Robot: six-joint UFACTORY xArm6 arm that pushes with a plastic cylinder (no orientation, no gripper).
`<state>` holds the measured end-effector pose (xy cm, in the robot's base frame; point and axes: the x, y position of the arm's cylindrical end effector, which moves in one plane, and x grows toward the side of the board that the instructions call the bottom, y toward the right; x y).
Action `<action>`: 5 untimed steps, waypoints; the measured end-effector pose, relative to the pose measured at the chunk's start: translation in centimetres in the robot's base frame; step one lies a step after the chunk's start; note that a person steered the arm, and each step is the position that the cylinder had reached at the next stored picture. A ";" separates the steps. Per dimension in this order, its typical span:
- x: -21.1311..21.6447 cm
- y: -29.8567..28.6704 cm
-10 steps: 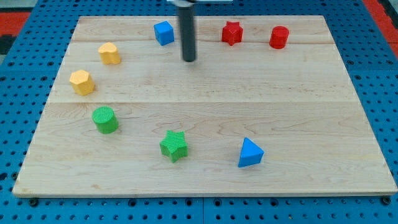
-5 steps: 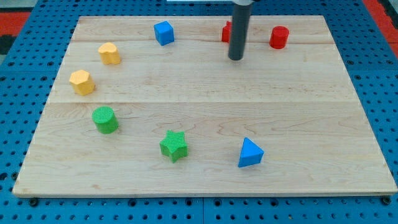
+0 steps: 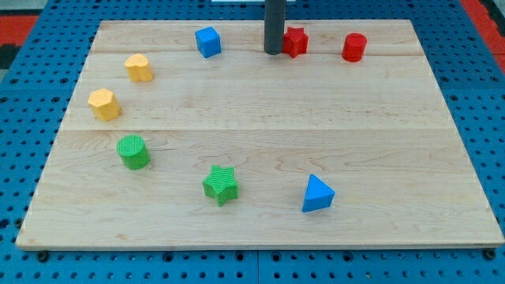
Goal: Keep the blue cube diagonally above the top right side of the yellow heart
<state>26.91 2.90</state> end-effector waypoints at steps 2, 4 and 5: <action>1.9 -5.3; -1.0 -9.7; 1.5 -5.3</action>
